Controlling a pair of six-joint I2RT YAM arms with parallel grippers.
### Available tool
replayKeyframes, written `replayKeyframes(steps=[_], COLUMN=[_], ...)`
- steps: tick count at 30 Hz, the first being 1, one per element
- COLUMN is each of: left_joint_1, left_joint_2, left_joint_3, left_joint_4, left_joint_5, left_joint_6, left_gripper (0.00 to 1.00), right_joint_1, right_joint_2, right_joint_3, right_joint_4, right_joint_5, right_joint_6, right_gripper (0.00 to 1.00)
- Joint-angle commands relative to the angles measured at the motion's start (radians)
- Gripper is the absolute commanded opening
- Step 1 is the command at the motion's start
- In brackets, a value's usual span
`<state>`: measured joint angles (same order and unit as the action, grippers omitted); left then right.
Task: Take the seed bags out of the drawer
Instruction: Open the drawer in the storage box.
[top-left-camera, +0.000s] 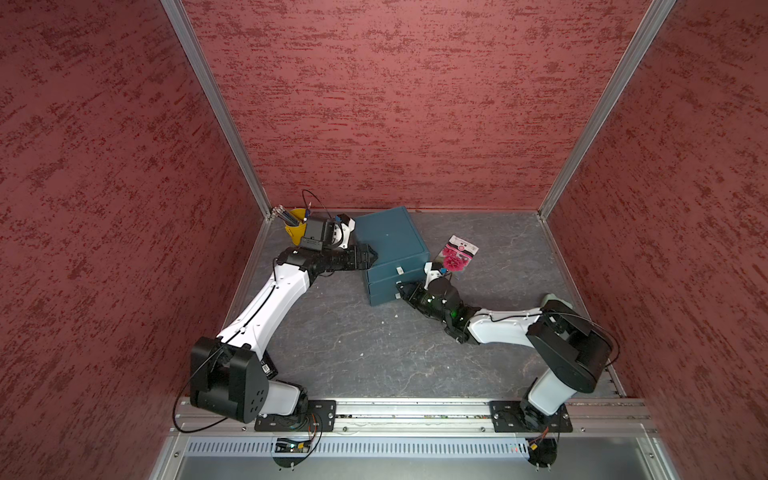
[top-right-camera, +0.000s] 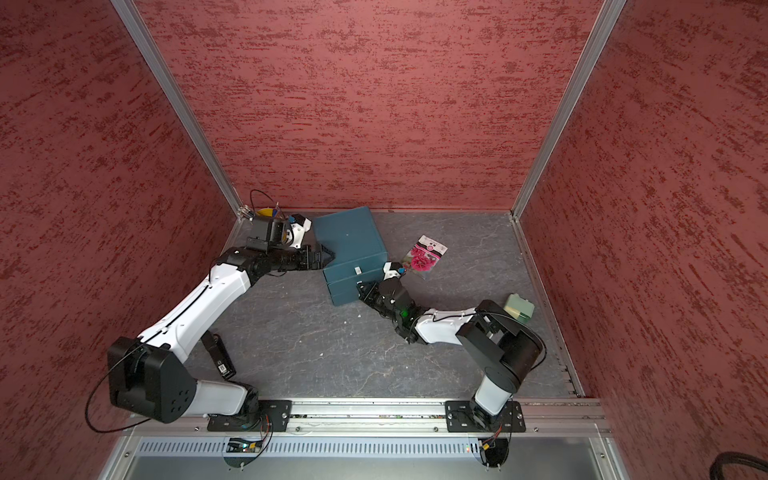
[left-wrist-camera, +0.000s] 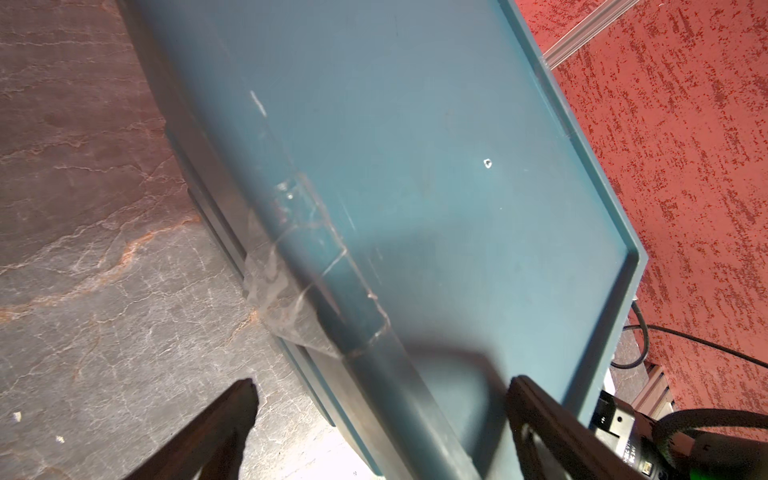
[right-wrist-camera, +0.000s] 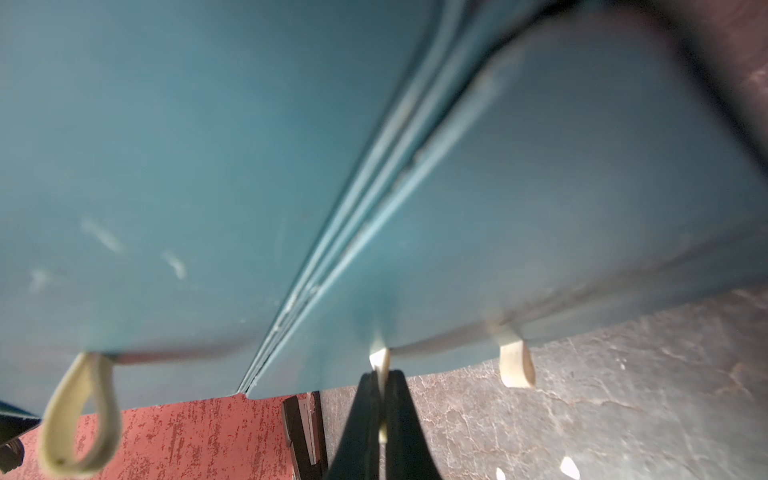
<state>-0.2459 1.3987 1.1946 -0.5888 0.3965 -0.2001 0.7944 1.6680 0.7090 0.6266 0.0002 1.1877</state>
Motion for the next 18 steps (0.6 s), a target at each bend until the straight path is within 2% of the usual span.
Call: replayKeyframes(steps=[1, 8, 18], left_joint_1=[0.006, 0.0, -0.01], left_joint_2=[-0.014, -0.009, -0.01], left_joint_3=[-0.012, -0.006, -0.009], left_joint_4=[-0.038, -0.032, -0.023], left_joint_5=[-0.004, -0.003, -0.008], left_joint_6=[0.025, 0.019, 0.012], left_gripper=[0.97, 0.97, 0.97], right_joint_1=[-0.009, 0.035, 0.155], right_joint_2=[-0.04, -0.128, -0.3], right_joint_3=[-0.014, -0.047, -0.131], right_joint_4=[-0.02, -0.119, -0.275], right_joint_5=[0.015, 0.029, 0.12], right_joint_6=[-0.011, -0.019, 0.007], right_gripper=[0.0, 0.0, 0.0])
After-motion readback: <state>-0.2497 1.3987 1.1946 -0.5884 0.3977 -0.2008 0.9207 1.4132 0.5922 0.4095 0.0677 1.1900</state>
